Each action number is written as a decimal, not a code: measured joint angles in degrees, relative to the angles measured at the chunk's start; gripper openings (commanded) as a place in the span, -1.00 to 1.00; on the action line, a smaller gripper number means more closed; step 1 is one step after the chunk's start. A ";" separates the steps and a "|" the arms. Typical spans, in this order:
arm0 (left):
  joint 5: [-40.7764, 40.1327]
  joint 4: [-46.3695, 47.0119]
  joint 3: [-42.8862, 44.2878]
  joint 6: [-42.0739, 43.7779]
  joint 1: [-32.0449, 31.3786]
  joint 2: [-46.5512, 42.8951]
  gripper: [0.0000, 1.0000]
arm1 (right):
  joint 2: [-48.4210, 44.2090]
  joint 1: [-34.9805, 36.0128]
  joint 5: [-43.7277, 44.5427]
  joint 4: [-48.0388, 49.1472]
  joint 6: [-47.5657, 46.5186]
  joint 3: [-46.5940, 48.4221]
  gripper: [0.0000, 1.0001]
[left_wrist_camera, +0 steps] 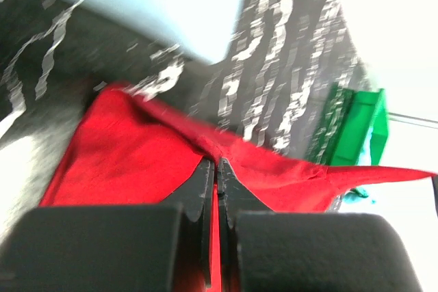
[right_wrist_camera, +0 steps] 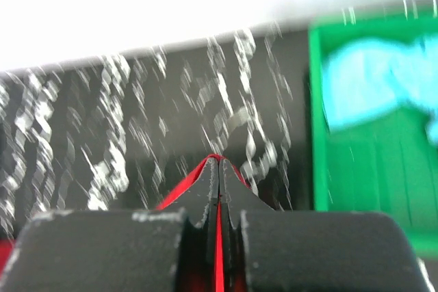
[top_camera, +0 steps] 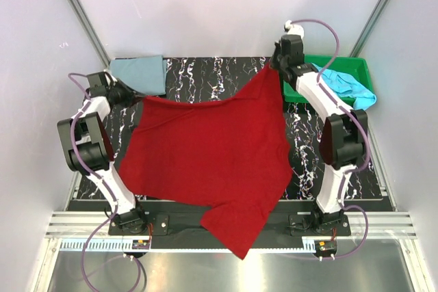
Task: Fold and stack the t-shirts
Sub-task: Flatten the tshirt out
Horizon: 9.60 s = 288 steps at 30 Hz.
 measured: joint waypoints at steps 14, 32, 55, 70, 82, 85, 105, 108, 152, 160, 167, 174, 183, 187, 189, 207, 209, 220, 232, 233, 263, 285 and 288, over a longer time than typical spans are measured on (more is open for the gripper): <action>0.68 4.48 13.00 -7.30 -1.25 4.26 -0.88 | 24.81 -2.89 -1.99 -2.56 -0.26 47.08 -1.00; -12.48 -15.28 -1.40 4.39 -3.91 -15.30 0.22 | 19.17 -3.32 -12.98 -32.98 6.88 34.49 0.16; -31.74 -27.76 -33.14 -14.86 -7.78 -33.20 0.02 | -35.19 -2.82 -26.18 -41.46 20.44 -40.83 0.03; -35.74 -29.44 -30.82 -16.61 -7.67 -26.58 0.00 | -37.40 -2.82 -26.32 -43.67 24.79 -45.16 0.09; -35.87 -30.29 -29.16 -16.48 -7.19 -24.04 -1.00 | -36.48 -2.82 -24.44 -44.35 30.27 -49.51 0.12; -35.69 -30.25 -29.00 -15.78 -7.19 -23.82 -1.00 | -34.82 -2.82 -24.44 -44.41 31.08 -50.71 0.12; -34.62 -28.92 -28.15 -12.96 -6.47 -23.02 -1.00 | -28.74 -0.20 -24.63 -36.83 39.76 -57.35 0.02; -34.38 -28.79 -27.80 -12.92 -6.32 -22.64 -1.00 | -29.00 0.87 -24.65 -36.30 42.29 -57.88 0.02; -26.12 -31.15 -14.51 -1.03 -6.45 -46.69 -1.00 | -38.05 2.95 -14.01 -36.89 23.06 -23.58 -1.00; -24.76 -31.82 10.08 1.51 -6.91 -46.86 -1.00 | -34.99 2.64 -9.09 -34.99 15.32 10.64 -1.00; -22.86 -31.10 33.07 8.87 -11.61 -44.52 -1.00 | -35.87 2.62 -8.79 -30.36 8.79 29.44 -1.00; -26.40 -31.65 50.25 17.07 -23.65 -45.51 -1.00 | -37.42 2.60 -8.48 -29.97 5.57 42.42 -1.00; -36.79 -32.54 56.48 25.20 -36.44 -54.77 -1.00 | -47.32 2.58 -8.92 -32.54 6.32 49.20 -1.00; -40.63 -31.67 54.18 27.87 -39.23 -58.25 -1.00 | -49.99 2.58 -9.62 -31.69 7.61 49.29 -1.00; -41.81 -31.26 51.28 28.65 -39.56 -59.08 -1.00 | -49.90 2.58 -10.08 -30.84 7.89 48.06 -1.00; -47.54 -20.85 -0.46 32.72 -25.81 -33.77 -1.00 | -21.68 2.29 -9.35 -11.34 -1.09 -0.68 -1.00; -46.07 -18.58 -0.70 32.46 -22.43 -29.44 -1.00 | -18.03 2.21 -9.38 -10.23 -2.32 -1.73 -1.00; -36.92 -10.99 6.23 31.50 -16.15 -6.19 -1.00 | -1.60 1.33 -9.99 -2.60 -5.38 -0.90 -1.00; -33.16 -10.95 6.97 29.35 -15.96 -5.60 -1.00 | -0.74 -0.37 -11.32 -2.08 -4.20 0.24 -1.00; -33.16 -11.13 6.80 29.14 -15.93 -6.12 -1.00 | -0.96 -0.44 -11.56 -2.34 -3.76 0.24 -1.00; -24.11 -27.04 10.78 19.08 -14.36 -12.24 -1.00 | -15.32 -0.68 -15.58 -15.58 6.27 -5.62 -1.00; -21.90 -20.63 33.16 2.86 -12.04 -39.08 -1.00 | -38.58 -1.07 -5.18 -12.55 2.99 20.13 -1.00; -22.97 -26.62 38.42 4.00 -11.23 -36.04 -1.00 | -38.82 -1.09 -3.52 -14.03 2.58 21.18 -1.00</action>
